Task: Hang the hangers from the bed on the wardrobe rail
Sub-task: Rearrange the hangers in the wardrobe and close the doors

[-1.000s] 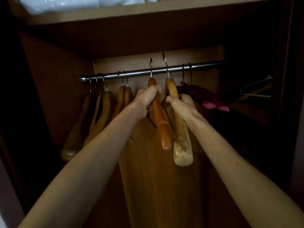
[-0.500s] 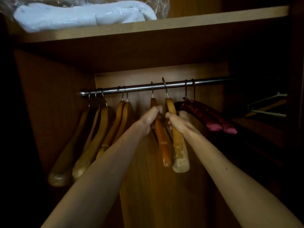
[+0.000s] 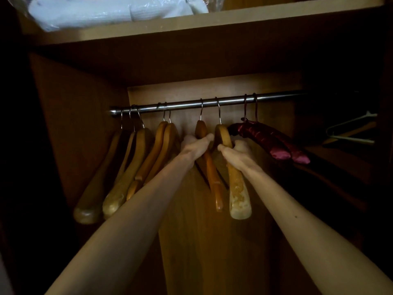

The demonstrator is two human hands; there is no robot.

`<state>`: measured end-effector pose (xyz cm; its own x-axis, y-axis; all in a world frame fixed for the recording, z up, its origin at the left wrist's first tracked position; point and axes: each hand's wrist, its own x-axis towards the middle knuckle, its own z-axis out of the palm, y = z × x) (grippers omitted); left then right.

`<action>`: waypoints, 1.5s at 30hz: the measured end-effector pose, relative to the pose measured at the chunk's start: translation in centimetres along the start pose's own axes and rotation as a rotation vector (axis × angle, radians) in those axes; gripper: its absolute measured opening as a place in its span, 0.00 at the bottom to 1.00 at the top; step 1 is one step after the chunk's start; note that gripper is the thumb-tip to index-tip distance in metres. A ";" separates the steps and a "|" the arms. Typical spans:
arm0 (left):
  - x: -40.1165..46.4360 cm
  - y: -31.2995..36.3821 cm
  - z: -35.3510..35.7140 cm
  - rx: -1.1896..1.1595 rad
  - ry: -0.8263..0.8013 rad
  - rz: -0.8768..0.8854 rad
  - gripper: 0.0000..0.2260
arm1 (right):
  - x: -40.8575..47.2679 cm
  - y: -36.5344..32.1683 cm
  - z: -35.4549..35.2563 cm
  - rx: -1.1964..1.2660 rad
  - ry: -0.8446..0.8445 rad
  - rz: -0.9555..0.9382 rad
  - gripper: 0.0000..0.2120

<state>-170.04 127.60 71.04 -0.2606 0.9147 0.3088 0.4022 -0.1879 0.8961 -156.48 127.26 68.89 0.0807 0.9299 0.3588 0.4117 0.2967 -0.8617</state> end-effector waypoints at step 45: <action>2.4 -1.5 -6.8 -0.266 -0.197 -0.362 0.12 | -8.2 -9.1 3.9 -0.463 -0.266 -0.176 0.08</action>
<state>-177.28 127.65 72.61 -0.1611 0.9836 -0.0810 0.0716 0.0935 0.9930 -164.44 117.76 72.34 -0.2317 0.9157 0.3284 0.7585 0.3814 -0.5284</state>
